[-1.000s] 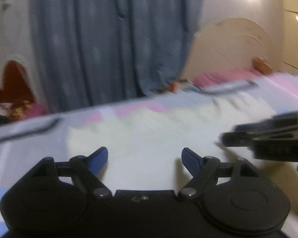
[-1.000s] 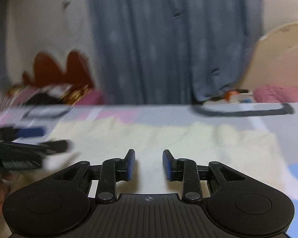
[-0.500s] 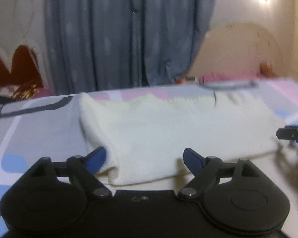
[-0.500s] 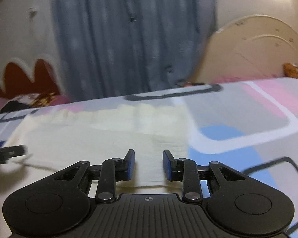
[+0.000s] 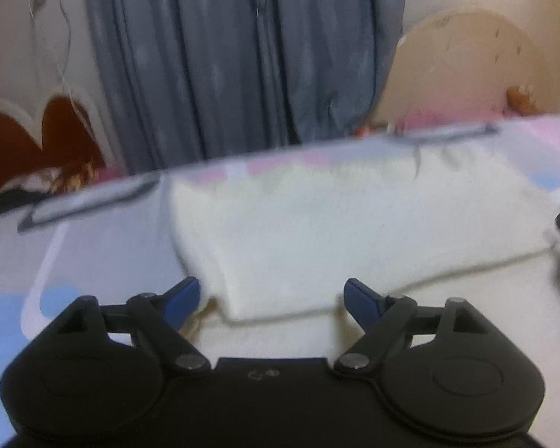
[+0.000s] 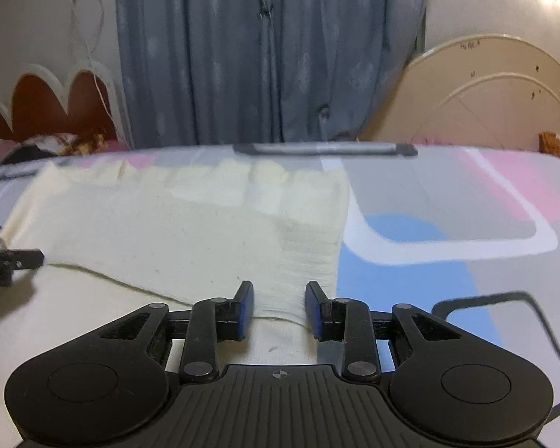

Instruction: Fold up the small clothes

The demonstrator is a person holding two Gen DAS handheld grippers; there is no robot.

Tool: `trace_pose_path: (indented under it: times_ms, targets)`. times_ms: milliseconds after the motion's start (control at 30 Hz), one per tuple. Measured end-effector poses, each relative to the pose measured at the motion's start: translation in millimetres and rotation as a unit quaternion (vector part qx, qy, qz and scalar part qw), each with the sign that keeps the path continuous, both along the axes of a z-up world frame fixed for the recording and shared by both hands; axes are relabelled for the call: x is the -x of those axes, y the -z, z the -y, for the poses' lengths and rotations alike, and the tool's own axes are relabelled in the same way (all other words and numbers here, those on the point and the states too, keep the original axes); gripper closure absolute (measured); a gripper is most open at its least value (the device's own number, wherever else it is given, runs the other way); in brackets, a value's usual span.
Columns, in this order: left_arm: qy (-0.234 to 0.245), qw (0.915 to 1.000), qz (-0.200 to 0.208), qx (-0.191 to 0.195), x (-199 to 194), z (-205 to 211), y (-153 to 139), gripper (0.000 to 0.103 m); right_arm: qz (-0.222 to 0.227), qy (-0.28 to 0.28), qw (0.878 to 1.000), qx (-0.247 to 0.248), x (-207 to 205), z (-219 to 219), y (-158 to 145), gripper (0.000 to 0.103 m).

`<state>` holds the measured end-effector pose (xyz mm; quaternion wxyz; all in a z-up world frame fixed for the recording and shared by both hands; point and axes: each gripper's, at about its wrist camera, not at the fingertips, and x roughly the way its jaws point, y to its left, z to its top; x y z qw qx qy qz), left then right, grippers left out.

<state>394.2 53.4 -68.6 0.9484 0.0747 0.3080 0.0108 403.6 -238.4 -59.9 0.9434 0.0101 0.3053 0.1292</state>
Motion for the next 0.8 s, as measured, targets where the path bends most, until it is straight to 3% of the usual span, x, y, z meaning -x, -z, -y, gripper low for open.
trace_pose_path:
  times_ms: [200, 300, 367, 433, 500, 567, 633, 700, 800]
  targets:
    - [0.011, 0.9998, -0.009, 0.012, -16, 9, 3, 0.020, -0.016, -0.017, 1.000, -0.003, -13, -1, 3, 0.073]
    - [-0.030, 0.9989, -0.036, -0.002, -21, -10, 23, 0.012, -0.022, -0.027, 0.999, 0.021, -23, -1, 14, 0.073]
    - [-0.059, 0.9974, -0.030, 0.031, -15, -28, 21, 0.011, -0.016, -0.015, 0.999, 0.035, -22, 2, 13, 0.073]
    - [-0.074, 0.9965, -0.013, 0.038, -6, -29, 12, 0.016, -0.007, -0.010, 0.999, 0.030, -21, 9, 11, 0.072]
    - [-0.057, 0.9972, 0.001, 0.049, -1, -22, 7, 0.015, 0.005, -0.020, 1.000, 0.016, -18, 12, 9, 0.072]
    - [-0.034, 0.9991, 0.002, 0.025, -1, -7, 11, 0.013, 0.002, -0.033, 0.999, 0.014, -20, 10, 11, 0.072]
    - [-0.038, 0.9981, -0.044, 0.021, -11, -4, 26, 0.008, -0.015, -0.042, 0.999, 0.030, -24, 8, 21, 0.073]
    - [-0.052, 0.9967, -0.047, 0.042, -5, -10, 24, 0.009, -0.018, -0.046, 0.998, 0.033, -26, 11, 23, 0.072]
    - [-0.054, 0.9976, -0.037, 0.023, 3, -4, 16, 0.012, -0.005, -0.039, 0.999, 0.017, -23, 19, 12, 0.072]
